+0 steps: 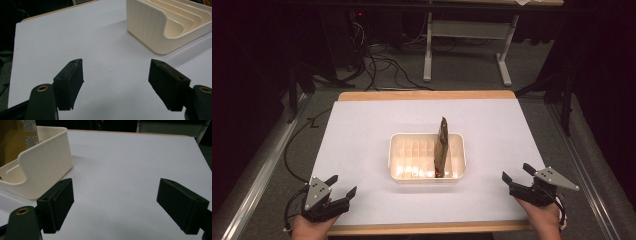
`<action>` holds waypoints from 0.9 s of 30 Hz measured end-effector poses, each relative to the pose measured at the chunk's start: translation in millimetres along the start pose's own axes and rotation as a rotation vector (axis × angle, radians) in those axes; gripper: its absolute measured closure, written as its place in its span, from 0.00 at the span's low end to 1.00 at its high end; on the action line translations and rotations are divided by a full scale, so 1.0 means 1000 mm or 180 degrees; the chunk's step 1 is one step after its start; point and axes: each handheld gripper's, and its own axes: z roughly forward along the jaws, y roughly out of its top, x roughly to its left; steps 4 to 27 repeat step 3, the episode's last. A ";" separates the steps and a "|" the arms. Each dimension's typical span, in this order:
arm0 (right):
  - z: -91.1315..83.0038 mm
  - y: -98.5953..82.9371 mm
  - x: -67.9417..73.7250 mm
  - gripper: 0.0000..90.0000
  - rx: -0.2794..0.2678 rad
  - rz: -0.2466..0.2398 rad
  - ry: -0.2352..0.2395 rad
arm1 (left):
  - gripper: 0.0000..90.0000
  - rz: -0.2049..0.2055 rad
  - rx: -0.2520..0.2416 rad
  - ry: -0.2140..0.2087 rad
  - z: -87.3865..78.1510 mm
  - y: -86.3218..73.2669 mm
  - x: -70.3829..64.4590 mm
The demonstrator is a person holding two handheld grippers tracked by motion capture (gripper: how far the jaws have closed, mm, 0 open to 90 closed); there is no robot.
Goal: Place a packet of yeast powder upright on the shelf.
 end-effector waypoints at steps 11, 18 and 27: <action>0.002 -0.001 -0.003 0.17 0.0021 0.0070 0.0009 | 0.32 -0.0029 -0.0028 0.0010 -0.003 -0.001 0.002; 0.002 -0.001 -0.003 0.17 0.0021 0.0070 0.0009 | 0.32 -0.0029 -0.0028 0.0010 -0.003 -0.001 0.002; 0.002 -0.001 -0.003 0.17 0.0021 0.0070 0.0009 | 0.32 -0.0029 -0.0028 0.0010 -0.003 -0.001 0.002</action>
